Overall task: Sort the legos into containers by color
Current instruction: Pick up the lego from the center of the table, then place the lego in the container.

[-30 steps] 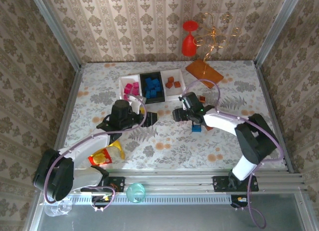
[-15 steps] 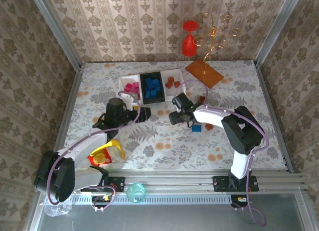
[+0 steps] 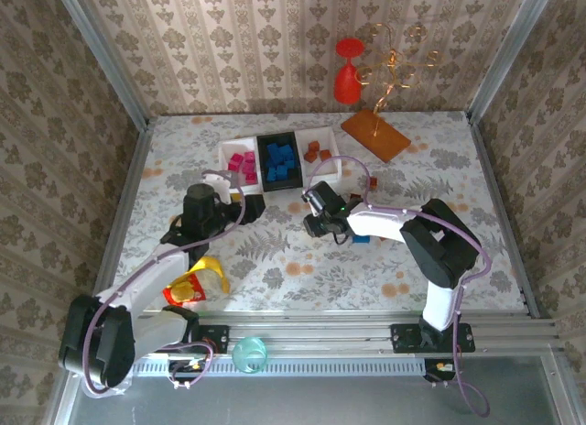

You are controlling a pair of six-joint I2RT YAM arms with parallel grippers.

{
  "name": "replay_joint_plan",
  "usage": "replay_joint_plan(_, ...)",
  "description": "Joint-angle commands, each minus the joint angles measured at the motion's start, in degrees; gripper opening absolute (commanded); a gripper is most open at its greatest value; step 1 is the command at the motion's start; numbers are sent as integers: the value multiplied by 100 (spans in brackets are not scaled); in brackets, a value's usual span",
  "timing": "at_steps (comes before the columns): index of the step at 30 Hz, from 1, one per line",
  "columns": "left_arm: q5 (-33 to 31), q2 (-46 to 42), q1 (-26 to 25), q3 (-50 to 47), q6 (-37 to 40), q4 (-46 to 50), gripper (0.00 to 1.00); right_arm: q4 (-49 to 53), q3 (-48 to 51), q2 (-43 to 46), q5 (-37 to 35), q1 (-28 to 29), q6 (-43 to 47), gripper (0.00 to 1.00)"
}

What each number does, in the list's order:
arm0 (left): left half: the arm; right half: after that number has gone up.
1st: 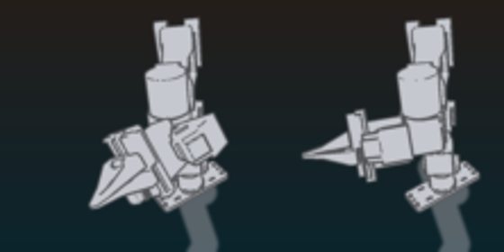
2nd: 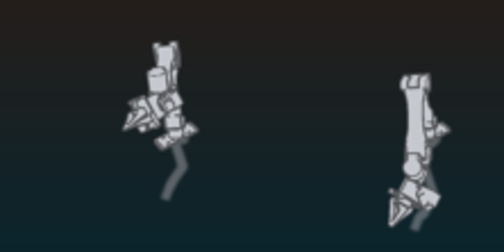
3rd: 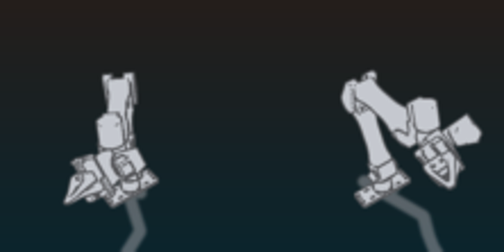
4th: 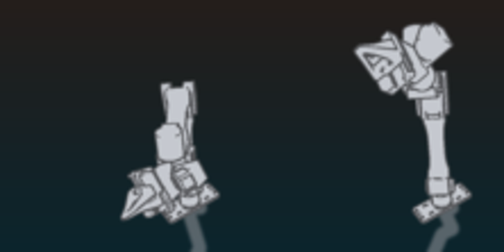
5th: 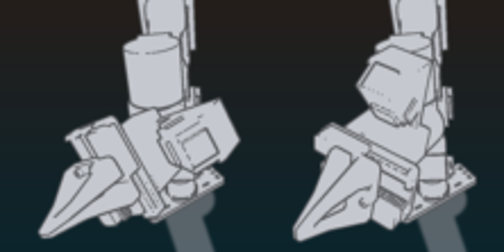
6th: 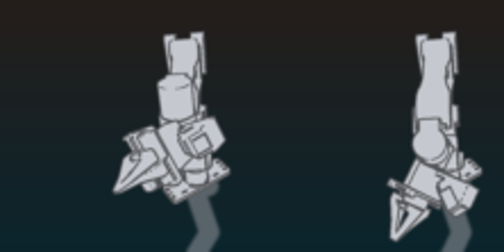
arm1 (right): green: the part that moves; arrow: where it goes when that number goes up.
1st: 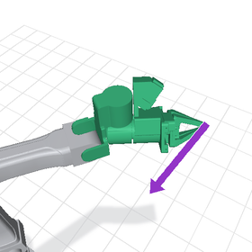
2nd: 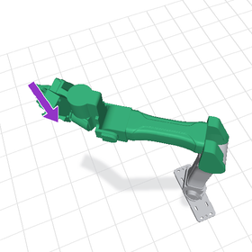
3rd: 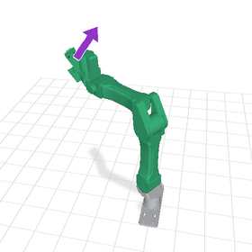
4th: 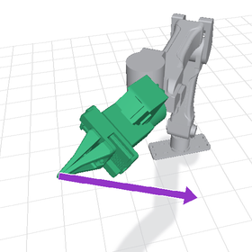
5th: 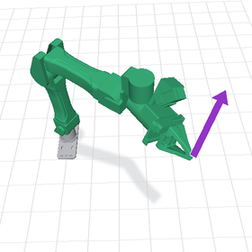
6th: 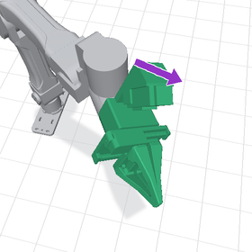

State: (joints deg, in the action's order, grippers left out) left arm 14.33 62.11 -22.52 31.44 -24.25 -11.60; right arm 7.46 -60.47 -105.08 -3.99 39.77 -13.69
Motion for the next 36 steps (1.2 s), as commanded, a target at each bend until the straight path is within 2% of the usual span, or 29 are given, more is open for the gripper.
replay_joint_plan(1,-433,-460,271,-209,-157,242,83,-786,-345,128,780,180,-278,36)
replay_joint_plan(6,-400,-858,847,-270,-178,506,86,-1610,-1055,-380,1298,280,-681,33)
replay_joint_plan(12,-102,-937,1212,-301,-292,564,86,-2164,-2286,-1272,1087,317,-945,34)
replay_joint_plan(20,-19,-1070,1269,-323,-288,629,86,-1746,-4487,-2841,746,201,-530,36)
replay_joint_plan(25,-2,-1159,1287,-340,-283,644,86,-1079,-5721,-3534,898,25,-526,45)
replay_joint_plan(29,37,-1158,1289,-349,-315,629,87,-1055,-5757,-3365,1239,-56,-492,54)
replay_joint_plan(31,123,-1138,1286,-349,-335,577,87,-1128,-5553,-3088,1449,-128,-545,56)
replay_joint_plan(36,562,-1062,1281,-383,-388,227,87,-1734,-4202,-1960,1667,-275,-572,58)
